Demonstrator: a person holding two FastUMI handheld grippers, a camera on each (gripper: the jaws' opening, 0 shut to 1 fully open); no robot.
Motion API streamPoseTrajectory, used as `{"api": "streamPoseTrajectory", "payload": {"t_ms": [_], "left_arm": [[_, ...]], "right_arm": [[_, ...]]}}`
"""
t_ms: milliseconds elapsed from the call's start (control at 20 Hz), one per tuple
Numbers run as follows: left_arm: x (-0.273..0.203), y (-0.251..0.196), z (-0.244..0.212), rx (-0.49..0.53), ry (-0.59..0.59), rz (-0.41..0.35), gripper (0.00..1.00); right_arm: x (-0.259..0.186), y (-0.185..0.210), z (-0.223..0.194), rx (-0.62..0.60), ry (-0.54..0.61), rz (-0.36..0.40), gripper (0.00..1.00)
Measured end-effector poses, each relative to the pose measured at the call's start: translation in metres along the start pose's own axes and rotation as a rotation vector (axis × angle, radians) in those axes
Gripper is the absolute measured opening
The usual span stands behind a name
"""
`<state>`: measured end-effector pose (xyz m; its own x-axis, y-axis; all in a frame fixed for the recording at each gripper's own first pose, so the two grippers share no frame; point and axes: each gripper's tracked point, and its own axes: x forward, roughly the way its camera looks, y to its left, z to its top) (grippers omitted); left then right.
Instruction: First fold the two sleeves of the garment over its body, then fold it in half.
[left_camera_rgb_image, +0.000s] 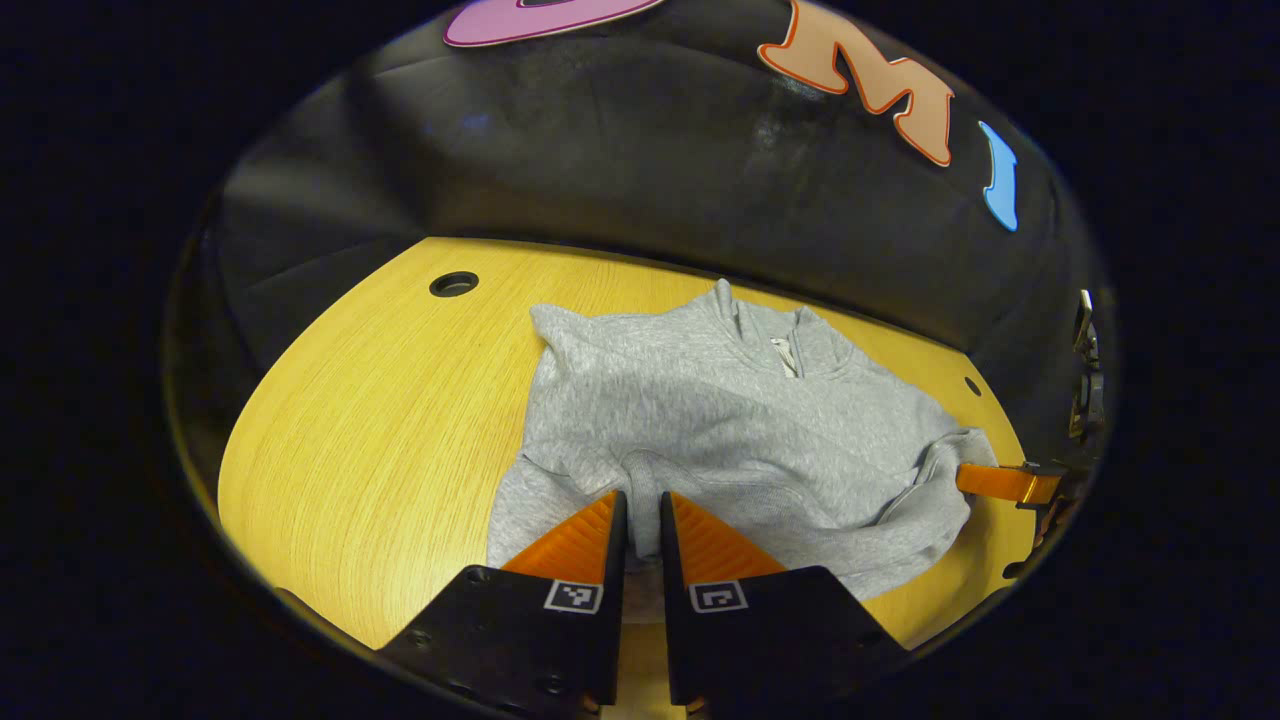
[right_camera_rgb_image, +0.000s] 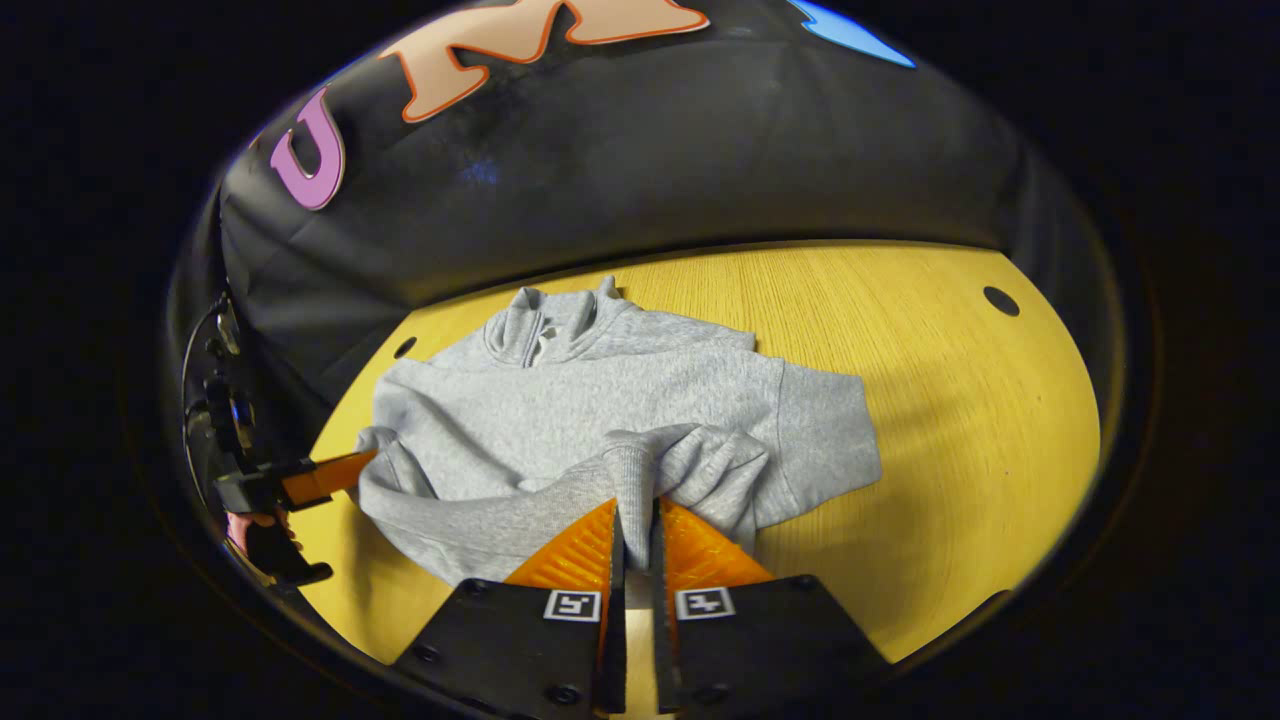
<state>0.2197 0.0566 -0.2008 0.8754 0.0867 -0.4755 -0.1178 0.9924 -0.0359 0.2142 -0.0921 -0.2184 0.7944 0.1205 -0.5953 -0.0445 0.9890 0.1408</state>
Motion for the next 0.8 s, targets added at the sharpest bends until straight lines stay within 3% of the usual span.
{"api": "streamPoseTrajectory", "payload": {"t_ms": [50, 100, 150, 200, 300, 500, 550, 800], "left_arm": [[-0.002, 0.002, 0.001, 0.016, 0.003, 0.011, 0.21], [-0.005, 0.007, 0.002, 0.038, 0.005, 0.029, 0.39], [-0.006, 0.009, 0.005, 0.059, 0.008, 0.041, 0.47], [-0.01, 0.01, 0.006, 0.075, 0.015, 0.047, 0.62], [-0.018, 0.009, 0.016, 0.097, 0.0, 0.043, 0.76], [-0.051, 0.005, 0.037, 0.116, -0.054, 0.02, 0.88], [-0.064, 0.002, 0.037, 0.116, -0.053, 0.002, 0.89], [-0.141, -0.009, 0.039, 0.12, -0.107, -0.069, 0.9]], "right_arm": [[-0.004, 0.002, 0.002, 0.012, -0.004, 0.007, 0.25], [-0.008, 0.003, 0.005, 0.02, -0.006, 0.006, 0.38], [-0.009, 0.002, 0.008, 0.015, -0.016, -0.009, 0.54], [-0.014, -0.002, 0.015, -0.002, -0.041, -0.03, 0.69], [-0.021, -0.003, 0.03, -0.039, -0.087, -0.057, 0.95], [-0.076, 0.009, 0.062, -0.094, -0.199, -0.049, 0.93], [-0.092, 0.013, 0.063, -0.108, -0.219, -0.049, 0.98], [-0.166, 0.045, 0.039, -0.226, -0.278, -0.042, 0.98]]}}
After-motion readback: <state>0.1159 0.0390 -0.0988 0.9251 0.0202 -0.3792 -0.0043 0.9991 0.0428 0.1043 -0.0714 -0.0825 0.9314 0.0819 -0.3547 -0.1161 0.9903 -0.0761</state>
